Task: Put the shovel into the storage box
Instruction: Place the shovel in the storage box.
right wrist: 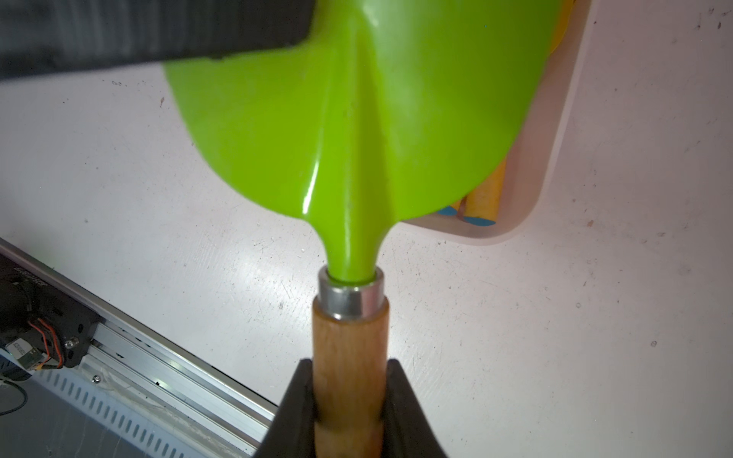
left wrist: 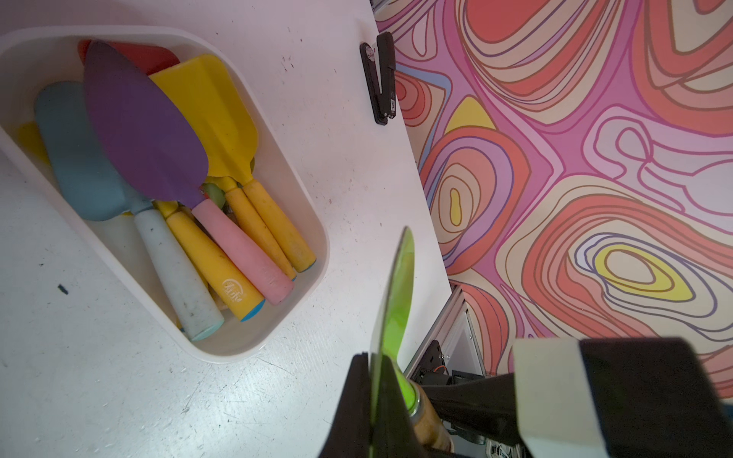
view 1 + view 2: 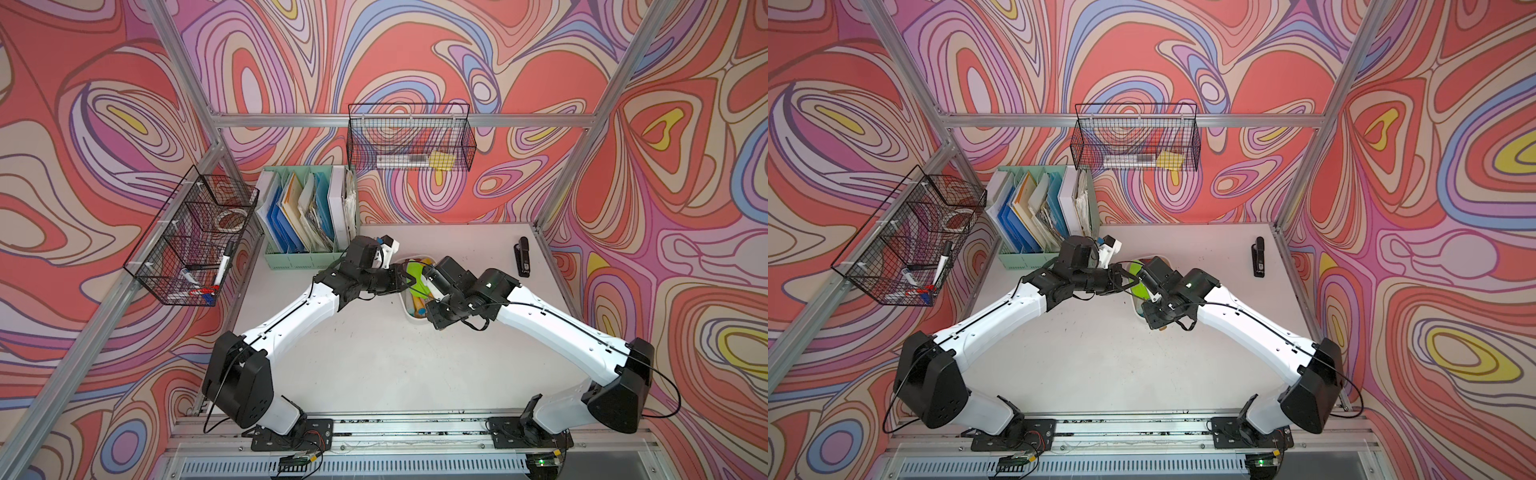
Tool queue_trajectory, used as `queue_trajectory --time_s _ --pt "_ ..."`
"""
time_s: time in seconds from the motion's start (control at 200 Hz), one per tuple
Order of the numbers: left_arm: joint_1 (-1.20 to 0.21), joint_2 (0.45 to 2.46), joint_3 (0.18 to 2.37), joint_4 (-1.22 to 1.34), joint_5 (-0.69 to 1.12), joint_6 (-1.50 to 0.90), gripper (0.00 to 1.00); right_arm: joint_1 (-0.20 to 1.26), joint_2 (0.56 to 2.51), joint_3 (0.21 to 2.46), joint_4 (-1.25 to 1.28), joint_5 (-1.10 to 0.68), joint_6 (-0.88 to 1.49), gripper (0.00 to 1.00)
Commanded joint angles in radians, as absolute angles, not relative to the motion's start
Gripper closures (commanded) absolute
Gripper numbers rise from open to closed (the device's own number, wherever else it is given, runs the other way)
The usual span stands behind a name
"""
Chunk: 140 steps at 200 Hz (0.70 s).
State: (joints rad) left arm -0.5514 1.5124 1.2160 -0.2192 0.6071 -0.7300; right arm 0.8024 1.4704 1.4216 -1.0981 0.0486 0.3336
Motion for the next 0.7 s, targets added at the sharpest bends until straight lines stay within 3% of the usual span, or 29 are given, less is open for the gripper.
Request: queue_trajectory --time_s 0.0,0.17,0.3,0.386,0.526,0.696 --pt "-0.558 1.529 1.208 -0.209 0.610 -0.705 1.00 0.796 1.477 1.455 -1.065 0.044 0.322 1.00" --pt "-0.558 1.540 1.215 -0.231 0.584 -0.698 1.00 0.794 1.483 1.462 -1.065 0.057 0.327 1.00" --pt "-0.558 1.559 1.226 -0.246 0.558 -0.687 1.00 0.789 1.484 1.468 -1.069 0.066 0.328 0.58" --pt "-0.558 1.575 1.240 -0.250 0.548 -0.675 1.00 0.785 1.478 1.469 -1.071 0.073 0.328 0.44" --pt "-0.550 1.617 1.281 -0.256 0.530 -0.656 1.00 0.776 1.462 1.471 -1.085 0.083 0.328 0.30" --pt "-0.529 1.679 1.341 -0.243 0.532 -0.651 1.00 0.768 1.429 1.459 -1.100 0.095 0.333 0.28"
